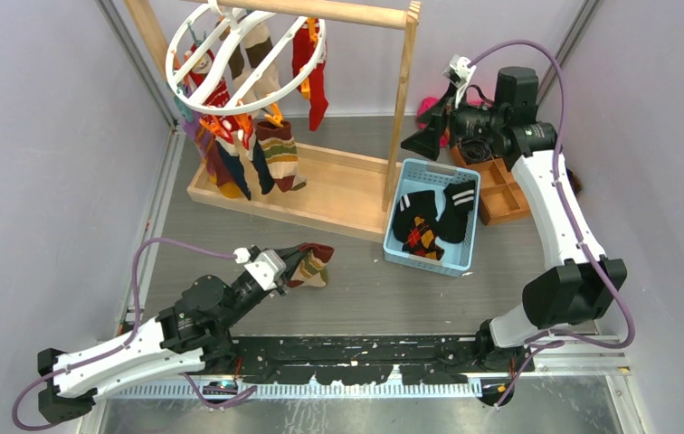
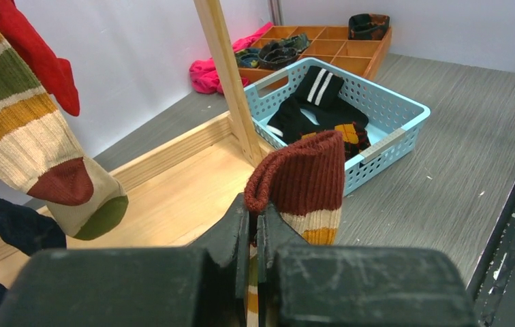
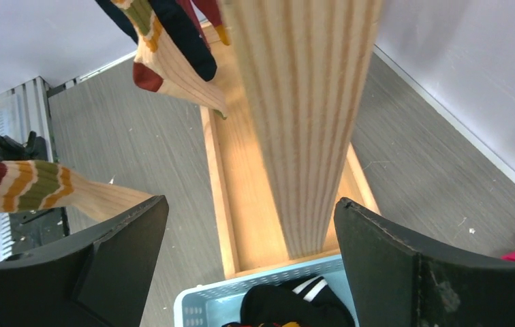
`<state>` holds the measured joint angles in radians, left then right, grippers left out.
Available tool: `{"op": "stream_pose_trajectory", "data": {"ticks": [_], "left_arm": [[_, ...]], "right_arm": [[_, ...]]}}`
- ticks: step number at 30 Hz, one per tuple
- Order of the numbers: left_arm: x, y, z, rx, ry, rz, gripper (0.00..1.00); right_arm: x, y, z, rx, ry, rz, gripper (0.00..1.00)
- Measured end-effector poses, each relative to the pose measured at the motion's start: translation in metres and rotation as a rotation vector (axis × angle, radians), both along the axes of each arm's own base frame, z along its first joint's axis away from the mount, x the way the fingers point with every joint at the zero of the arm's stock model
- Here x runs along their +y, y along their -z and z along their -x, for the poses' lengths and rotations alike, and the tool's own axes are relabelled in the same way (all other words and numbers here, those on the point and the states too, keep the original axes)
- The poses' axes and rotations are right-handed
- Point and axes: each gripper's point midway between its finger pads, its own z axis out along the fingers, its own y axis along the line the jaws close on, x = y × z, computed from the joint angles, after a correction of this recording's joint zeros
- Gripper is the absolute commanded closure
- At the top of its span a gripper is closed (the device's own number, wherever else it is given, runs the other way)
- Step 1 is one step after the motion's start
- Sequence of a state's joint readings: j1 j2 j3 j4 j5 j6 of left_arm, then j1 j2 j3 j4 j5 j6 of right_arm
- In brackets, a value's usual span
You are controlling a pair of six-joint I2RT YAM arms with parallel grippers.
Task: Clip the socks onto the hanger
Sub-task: Open the clamp at the hanger.
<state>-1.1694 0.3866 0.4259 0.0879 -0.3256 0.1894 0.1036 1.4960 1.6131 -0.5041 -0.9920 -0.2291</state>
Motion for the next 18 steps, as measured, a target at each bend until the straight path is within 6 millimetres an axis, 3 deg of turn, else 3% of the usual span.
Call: {"op": "stream_pose_trajectory", "data": {"ticks": [9, 14, 18], "left_arm": [[-0.003, -0.003, 0.000, 0.000, 0.005, 0.016, 1.00], [-0.002, -0.003, 0.000, -0.002, 0.005, 0.023, 1.00], [-0.002, -0.004, 0.000, -0.004, 0.004, 0.025, 1.00]], "right_arm": [[0.007, 0.024, -0.038, 0.013, -0.038, 0.003, 0.00], [0.008, 0.030, -0.038, 0.026, -0.057, 0.004, 0.00], [0.004, 0.035, -0.020, 0.025, -0.080, 0.056, 0.00]]}}
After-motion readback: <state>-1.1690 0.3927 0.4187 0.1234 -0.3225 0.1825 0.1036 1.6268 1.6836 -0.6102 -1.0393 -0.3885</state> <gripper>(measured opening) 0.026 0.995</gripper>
